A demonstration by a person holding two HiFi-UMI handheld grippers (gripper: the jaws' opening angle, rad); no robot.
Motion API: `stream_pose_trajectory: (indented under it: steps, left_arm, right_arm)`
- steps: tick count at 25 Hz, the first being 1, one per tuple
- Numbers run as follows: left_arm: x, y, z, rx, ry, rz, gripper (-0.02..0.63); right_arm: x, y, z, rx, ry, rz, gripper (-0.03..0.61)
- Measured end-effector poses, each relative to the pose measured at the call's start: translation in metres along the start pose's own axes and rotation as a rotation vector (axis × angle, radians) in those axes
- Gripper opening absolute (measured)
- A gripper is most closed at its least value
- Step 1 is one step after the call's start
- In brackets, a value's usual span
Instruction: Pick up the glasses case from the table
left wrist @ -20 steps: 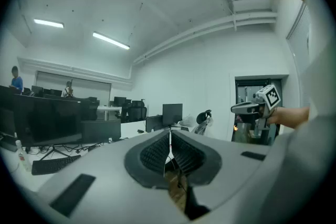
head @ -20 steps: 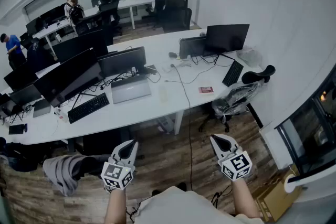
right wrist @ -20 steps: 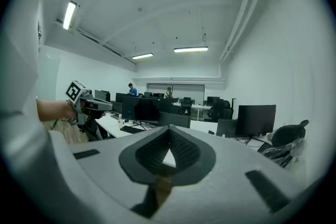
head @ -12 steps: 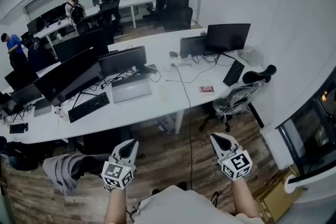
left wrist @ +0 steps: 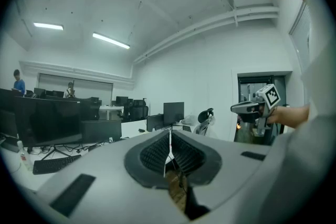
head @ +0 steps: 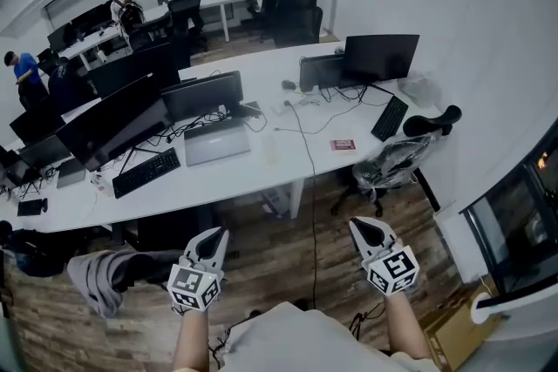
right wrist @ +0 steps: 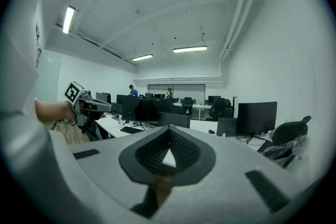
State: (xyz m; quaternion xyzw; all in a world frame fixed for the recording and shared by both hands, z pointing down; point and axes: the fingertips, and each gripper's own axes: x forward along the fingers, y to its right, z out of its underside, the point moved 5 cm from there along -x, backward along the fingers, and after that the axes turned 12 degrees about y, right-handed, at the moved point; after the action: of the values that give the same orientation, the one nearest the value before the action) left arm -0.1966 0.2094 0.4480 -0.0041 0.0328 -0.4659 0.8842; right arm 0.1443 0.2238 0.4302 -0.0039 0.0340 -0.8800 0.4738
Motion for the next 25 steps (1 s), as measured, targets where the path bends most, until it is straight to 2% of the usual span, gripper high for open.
stream_pose_trajectory:
  steps: [14, 25]
  left_arm:
    - [0.028, 0.045, 0.012, 0.009, -0.018, -0.049, 0.011]
    - [0.057, 0.028, 0.021, -0.003, -0.034, -0.053, 0.011]
  right_arm:
    - [-0.009, 0.051, 0.023, 0.032, -0.022, -0.057, 0.002]
    - [0.023, 0.069, 0.034, 0.046, -0.038, -0.065, 0.002]
